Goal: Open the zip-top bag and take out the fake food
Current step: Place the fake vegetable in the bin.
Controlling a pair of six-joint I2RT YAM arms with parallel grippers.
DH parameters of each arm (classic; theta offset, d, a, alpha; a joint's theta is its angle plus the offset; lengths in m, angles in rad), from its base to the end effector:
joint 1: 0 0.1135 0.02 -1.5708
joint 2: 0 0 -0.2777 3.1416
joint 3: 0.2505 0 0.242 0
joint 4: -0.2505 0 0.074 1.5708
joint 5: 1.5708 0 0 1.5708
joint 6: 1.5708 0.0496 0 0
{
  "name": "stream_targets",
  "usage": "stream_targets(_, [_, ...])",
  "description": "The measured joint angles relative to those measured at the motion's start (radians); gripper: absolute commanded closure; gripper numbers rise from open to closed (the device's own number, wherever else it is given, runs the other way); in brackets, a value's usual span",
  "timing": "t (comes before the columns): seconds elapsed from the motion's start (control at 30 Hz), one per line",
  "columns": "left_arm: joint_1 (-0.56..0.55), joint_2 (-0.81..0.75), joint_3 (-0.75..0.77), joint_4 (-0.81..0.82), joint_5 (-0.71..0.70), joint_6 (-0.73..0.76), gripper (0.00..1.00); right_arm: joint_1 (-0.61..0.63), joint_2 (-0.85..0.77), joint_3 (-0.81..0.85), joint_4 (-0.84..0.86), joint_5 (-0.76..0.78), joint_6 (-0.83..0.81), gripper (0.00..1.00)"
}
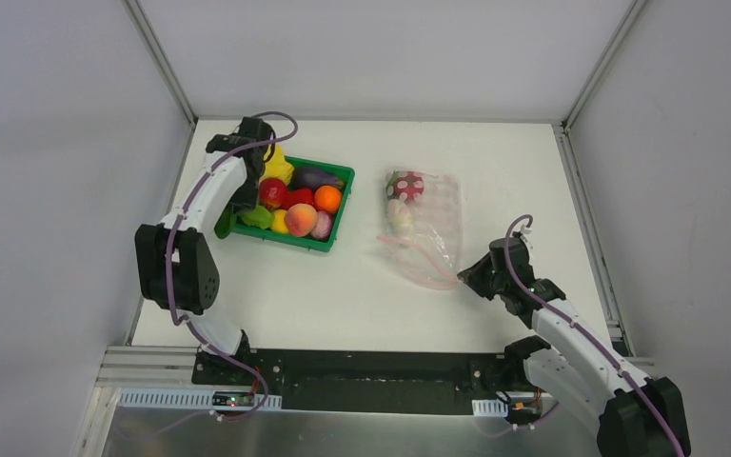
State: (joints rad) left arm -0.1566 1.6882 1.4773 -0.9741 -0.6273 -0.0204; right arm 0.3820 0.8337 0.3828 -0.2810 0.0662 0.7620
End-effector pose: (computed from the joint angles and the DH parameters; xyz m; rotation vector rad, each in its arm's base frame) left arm 0.3377 -0.0238 0.2931 0.0126 2.6031 0.7945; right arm 0.1519 0.0575 0.1884 0.4789 2.3058 0.5028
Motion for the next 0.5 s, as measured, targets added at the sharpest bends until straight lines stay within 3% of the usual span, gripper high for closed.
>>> stream_targets(0.1, [0.000,-0.026,0.006,0.001,0.024,-0.006,0.30,0.000,0.000,0.000,0.000,0.000,0.000,1.00])
stream_targets(0.4, [0.001,-0.129,0.008,0.008,0.156,-0.039,0.28,0.000,-0.007,0.000,-0.001,0.002,-0.001,0.99])
stream_targets(0.5, [0.002,-0.176,0.007,0.014,0.222,-0.050,0.13,0.000,-0.015,0.000,-0.003,0.006,-0.004,0.99])
